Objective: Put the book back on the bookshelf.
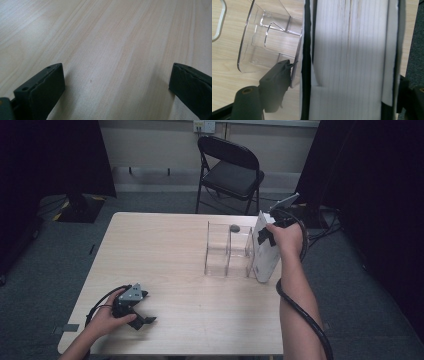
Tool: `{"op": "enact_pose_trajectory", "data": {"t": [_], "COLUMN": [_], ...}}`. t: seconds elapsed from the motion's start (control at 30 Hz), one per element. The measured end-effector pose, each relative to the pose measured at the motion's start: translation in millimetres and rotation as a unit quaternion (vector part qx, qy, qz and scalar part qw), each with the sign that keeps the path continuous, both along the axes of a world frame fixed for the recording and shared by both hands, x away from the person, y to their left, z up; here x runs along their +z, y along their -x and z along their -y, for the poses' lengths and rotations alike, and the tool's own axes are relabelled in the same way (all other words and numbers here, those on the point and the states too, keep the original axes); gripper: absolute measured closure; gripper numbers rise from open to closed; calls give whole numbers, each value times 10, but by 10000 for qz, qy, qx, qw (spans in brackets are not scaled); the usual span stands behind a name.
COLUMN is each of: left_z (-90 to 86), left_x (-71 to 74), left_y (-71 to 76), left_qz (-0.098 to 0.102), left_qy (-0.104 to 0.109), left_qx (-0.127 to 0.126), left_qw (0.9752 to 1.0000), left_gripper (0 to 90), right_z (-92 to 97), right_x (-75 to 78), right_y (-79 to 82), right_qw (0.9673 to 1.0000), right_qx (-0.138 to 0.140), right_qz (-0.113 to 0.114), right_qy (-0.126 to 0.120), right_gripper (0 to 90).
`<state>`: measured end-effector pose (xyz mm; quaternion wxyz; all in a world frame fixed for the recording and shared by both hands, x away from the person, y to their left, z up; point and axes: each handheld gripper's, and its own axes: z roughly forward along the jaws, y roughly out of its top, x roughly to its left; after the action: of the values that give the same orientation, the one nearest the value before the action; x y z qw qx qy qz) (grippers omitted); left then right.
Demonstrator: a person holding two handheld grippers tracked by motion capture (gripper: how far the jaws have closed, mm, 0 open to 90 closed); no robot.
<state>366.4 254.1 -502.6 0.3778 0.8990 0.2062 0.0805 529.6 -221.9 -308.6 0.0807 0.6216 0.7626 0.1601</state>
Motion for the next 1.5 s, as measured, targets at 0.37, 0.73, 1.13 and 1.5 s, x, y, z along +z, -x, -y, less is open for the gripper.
{"op": "enact_pose_trajectory", "data": {"t": [0.37,0.73,1.13,1.5], "left_z": [0,0,8,8], "left_x": [0,0,1,1], "left_y": [0,0,-8,-8], "left_qz": [0,0,-2,-2], "left_qy": [-3,-1,-12,-12], "left_qx": [-3,-2,2,4], "left_qw": [10000,10000,10000,10000], "left_gripper": [0,0,0,0], "right_z": [22,62,123,115], "right_x": [29,57,35,26], "right_y": [85,217,319,420], "right_qw": [9999,9997,9996,9990], "right_qx": [157,248,283,432], "right_qz": [44,83,63,108], "right_qy": [31,6,3,-6], "right_gripper": [158,154,161,173]}}
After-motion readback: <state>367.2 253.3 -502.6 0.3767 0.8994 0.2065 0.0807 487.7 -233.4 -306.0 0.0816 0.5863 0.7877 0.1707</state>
